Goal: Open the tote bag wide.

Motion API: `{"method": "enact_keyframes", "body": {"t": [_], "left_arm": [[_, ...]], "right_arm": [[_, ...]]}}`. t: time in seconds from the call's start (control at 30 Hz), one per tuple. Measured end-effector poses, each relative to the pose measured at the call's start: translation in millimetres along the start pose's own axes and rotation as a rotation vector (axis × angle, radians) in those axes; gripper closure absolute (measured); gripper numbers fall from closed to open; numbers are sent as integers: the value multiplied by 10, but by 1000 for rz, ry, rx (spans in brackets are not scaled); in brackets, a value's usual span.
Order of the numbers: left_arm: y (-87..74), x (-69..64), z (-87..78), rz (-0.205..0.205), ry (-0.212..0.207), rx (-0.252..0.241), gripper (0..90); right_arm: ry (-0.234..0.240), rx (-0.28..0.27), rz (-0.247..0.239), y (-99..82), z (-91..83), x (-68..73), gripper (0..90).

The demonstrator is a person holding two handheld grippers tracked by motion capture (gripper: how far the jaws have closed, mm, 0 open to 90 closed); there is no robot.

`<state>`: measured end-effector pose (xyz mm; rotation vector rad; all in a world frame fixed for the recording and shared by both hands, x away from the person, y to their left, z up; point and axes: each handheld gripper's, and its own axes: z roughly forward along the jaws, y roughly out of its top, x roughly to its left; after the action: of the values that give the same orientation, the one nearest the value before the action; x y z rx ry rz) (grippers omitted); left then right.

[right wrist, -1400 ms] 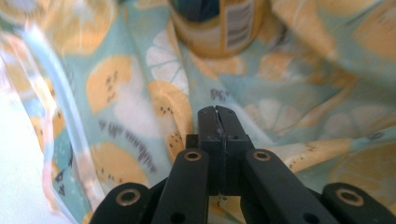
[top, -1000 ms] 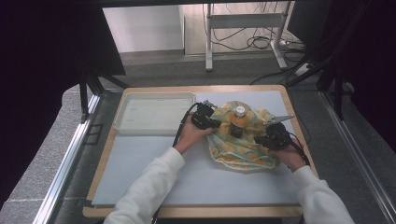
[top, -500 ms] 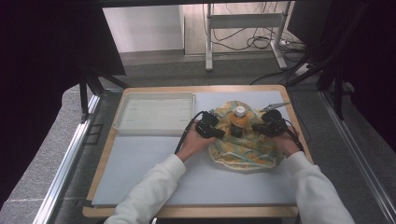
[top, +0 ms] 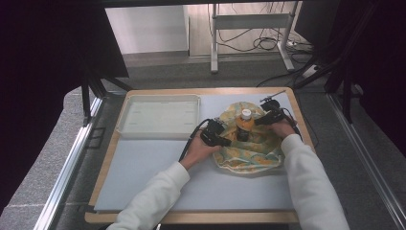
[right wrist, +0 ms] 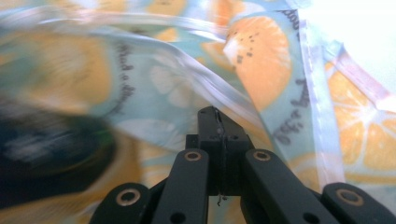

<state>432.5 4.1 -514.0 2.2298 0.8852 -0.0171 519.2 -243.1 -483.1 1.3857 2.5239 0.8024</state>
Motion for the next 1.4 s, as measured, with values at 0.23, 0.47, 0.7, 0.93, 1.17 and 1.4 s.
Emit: {"method": "enact_keyframes", "body": {"t": [0.23, 0.47, 0.7, 0.93, 1.17, 1.4], "left_arm": [[-25, 24, 42, -10, -17, 5, 900], [-30, 39, 40, -21, -18, -1, 900], [-30, 41, 13, -16, -12, -6, 898], [-45, 38, -86, -21, 2, -30, 896], [-78, -22, -229, -42, -9, -77, 869], [-144, -124, -466, -35, -12, -126, 736]], "right_arm": [[-43, 14, 61, 76, 173, -235, 891], [-112, -10, 102, 86, 207, -359, 891], [-90, -32, 59, 96, 113, -222, 891], [-53, -82, -15, 79, -126, -18, 891], [-24, -134, -51, -84, -368, 88, 890], [16, -168, -72, -275, -545, 149, 890]]}}
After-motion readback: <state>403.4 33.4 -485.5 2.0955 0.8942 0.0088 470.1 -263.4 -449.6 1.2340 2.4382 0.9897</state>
